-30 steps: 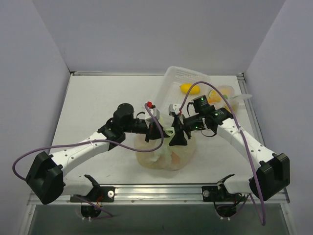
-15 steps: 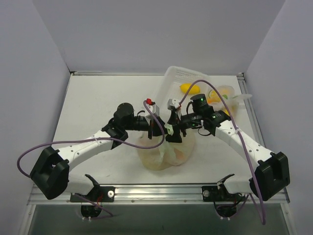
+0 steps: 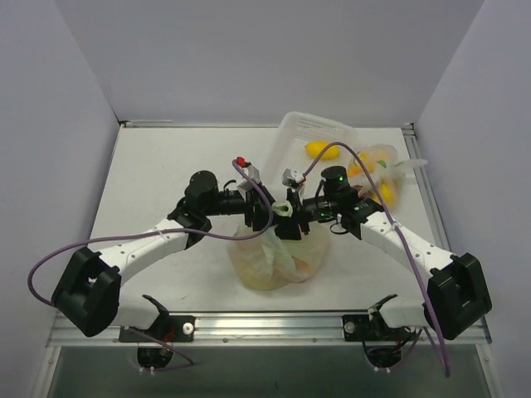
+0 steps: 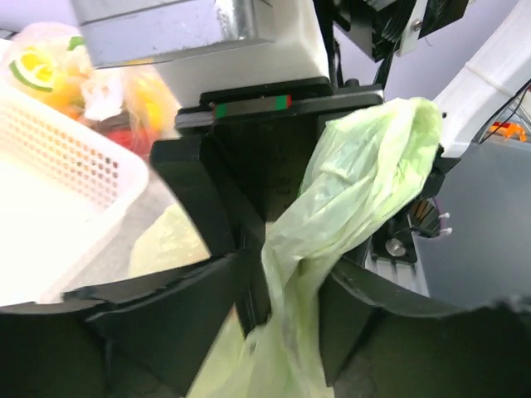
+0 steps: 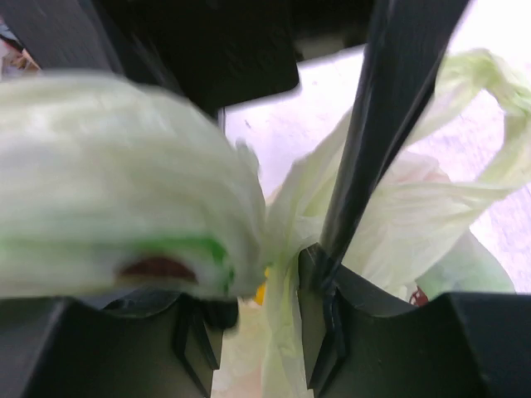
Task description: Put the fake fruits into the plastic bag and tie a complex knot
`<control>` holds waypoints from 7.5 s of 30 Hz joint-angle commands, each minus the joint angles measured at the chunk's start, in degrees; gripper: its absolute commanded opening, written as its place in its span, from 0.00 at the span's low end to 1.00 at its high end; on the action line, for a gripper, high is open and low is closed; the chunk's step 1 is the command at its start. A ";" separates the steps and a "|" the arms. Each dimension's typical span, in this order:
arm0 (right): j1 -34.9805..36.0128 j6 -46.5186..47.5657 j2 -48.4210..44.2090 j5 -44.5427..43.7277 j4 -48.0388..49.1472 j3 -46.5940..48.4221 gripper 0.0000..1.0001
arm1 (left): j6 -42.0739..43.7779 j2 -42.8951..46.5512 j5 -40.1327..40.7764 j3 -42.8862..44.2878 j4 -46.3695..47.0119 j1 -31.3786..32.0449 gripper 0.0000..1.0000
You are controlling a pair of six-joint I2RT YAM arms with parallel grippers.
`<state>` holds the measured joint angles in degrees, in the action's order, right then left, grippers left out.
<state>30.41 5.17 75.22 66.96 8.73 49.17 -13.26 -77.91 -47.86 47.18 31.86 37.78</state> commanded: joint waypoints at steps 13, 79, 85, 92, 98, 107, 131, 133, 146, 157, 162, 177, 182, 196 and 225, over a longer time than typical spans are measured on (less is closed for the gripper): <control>-4.22 1.77 -2.01 -1.48 -1.69 1.19 0.00 | 9.58 16.22 -6.28 3.71 -30.37 -12.54 0.94; -0.27 -24.47 1.59 -23.43 -14.36 14.72 0.00 | -25.24 -9.89 -28.79 25.07 -4.61 -15.64 0.00; -2.02 -41.28 -0.86 -26.35 -10.85 15.09 0.00 | -24.19 -10.59 -28.34 29.10 -7.59 -16.15 0.00; -2.29 -57.89 -3.50 -30.47 -3.81 12.01 0.00 | -21.21 -13.93 -27.47 37.19 -13.03 -16.86 0.00; -2.03 -64.67 -2.97 -33.55 1.28 -1.06 0.00 | 16.16 -14.20 0.47 44.68 -66.65 -9.75 0.00; 0.61 -51.15 -3.06 -42.08 -2.75 -4.08 0.00 | 2.46 3.62 11.98 12.25 -48.48 -6.32 0.00; 2.02 -38.39 -5.00 -35.67 3.57 -6.10 0.00 | 26.52 1.27 6.20 21.99 -61.56 -10.97 0.68; 2.02 -37.87 -5.08 -34.97 3.66 -6.10 0.00 | 27.66 0.66 5.32 21.64 -61.39 -11.06 0.74; 2.10 -34.09 -5.17 -31.80 4.28 -6.19 0.00 | 33.47 -4.18 -4.61 23.75 -58.75 -13.52 0.44; 0.17 -39.08 -3.59 -35.40 1.82 -4.08 0.00 | 34.61 4.07 -12.35 21.03 -59.97 -11.95 0.00; 0.61 -41.37 -2.10 -37.78 -0.82 -1.80 0.00 | 34.53 6.37 -2.55 22.60 -62.09 -3.61 0.00; 1.93 -47.62 -0.87 -43.23 -4.42 -1.44 0.00 | 16.77 -7.60 34.91 22.63 -59.56 18.99 0.00; 0.09 -47.09 -1.92 -42.17 -8.02 -0.82 0.00 | 10.45 -12.61 48.63 18.22 -56.82 13.75 0.00; -2.55 -50.07 -5.44 -34.78 -1.00 -7.95 0.00 | 16.86 -5.80 3.52 18.13 -48.02 -9.57 0.00; 0.70 -58.17 -3.06 -39.10 -2.50 -3.46 0.00 | -16.09 -12.53 58.93 27.09 -57.62 15.05 0.00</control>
<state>30.76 -52.47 72.71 26.37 4.54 44.58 -24.80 -89.19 6.59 71.85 -26.85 53.91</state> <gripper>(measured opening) 0.036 0.020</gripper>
